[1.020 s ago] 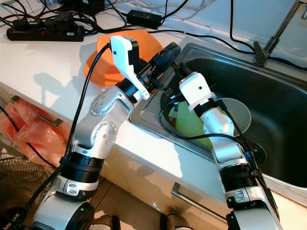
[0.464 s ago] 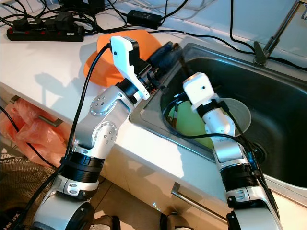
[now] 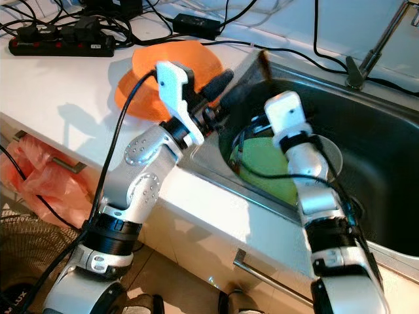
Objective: Kitchen organization
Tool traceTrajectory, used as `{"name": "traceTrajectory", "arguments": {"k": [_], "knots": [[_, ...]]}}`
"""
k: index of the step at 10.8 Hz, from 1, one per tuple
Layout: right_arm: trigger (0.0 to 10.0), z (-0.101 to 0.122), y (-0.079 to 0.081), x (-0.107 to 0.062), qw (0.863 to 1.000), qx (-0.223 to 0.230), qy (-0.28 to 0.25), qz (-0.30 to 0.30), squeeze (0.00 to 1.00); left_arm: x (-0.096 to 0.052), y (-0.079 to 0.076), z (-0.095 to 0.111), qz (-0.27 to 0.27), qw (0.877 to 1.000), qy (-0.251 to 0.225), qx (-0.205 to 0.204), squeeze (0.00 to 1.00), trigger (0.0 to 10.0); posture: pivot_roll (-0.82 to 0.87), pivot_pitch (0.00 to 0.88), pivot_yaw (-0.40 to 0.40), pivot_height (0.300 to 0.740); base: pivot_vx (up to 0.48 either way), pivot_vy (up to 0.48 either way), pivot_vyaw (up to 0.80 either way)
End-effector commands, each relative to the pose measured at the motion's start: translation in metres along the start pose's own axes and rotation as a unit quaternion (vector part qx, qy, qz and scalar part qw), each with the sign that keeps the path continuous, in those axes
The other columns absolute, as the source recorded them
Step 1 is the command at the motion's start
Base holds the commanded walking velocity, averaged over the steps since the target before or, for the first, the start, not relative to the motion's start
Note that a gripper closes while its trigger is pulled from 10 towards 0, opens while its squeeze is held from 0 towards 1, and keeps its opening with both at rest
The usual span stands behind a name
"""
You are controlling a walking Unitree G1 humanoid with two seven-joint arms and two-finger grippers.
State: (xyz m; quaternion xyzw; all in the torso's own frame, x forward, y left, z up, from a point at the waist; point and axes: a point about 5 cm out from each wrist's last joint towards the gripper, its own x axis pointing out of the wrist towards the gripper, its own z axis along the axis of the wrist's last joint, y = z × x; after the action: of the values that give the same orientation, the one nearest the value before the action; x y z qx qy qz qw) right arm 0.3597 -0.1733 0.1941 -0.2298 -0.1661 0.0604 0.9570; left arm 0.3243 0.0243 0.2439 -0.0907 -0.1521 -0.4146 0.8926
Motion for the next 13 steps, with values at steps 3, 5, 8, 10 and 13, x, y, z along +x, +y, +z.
{"name": "traceTrajectory", "arguments": {"k": [3, 5, 8, 10, 13], "knots": [[0.0, -0.012, -0.013, 0.002, 0.998, -0.017, 0.045, -0.026, 0.0, -0.004, -0.001, -0.018, -0.009, 0.995, 0.088, 0.055, 0.0, 10.0, 0.03, 0.129, -0.041, 0.74, 0.0, 0.0, 0.0], [0.0, -0.024, -0.017, 0.0, 0.996, -0.022, 0.078, -0.036, 0.0, -0.017, -0.003, -0.037, -0.037, 0.982, 0.168, 0.074, 0.0, 10.0, 0.03, 0.134, -0.045, 0.74, 0.0, 0.0, 0.0], [0.0, -0.035, -0.021, -0.002, 0.993, -0.037, 0.107, -0.045, 0.0, -0.034, -0.002, -0.037, -0.076, 0.977, 0.186, 0.076, 0.0, 10.0, 0.04, 0.129, -0.046, 0.74, 0.0, 0.0, 0.0], [0.0, -0.037, -0.021, -0.002, 0.992, -0.039, 0.114, -0.045, 0.0, -0.039, 0.0, -0.037, -0.084, 0.974, 0.196, 0.076, 0.0, 10.0, 0.04, 0.129, -0.046, 0.74, 0.0, 0.0, 0.0], [10.0, -0.044, -0.02, -0.003, 0.988, -0.046, 0.138, -0.044, 0.0, -0.045, -0.001, -0.038, -0.103, 0.967, 0.218, 0.085, 0.0, 10.0, 0.04, 0.121, -0.047, 0.74, 0.0, 0.0, 0.0]]}}
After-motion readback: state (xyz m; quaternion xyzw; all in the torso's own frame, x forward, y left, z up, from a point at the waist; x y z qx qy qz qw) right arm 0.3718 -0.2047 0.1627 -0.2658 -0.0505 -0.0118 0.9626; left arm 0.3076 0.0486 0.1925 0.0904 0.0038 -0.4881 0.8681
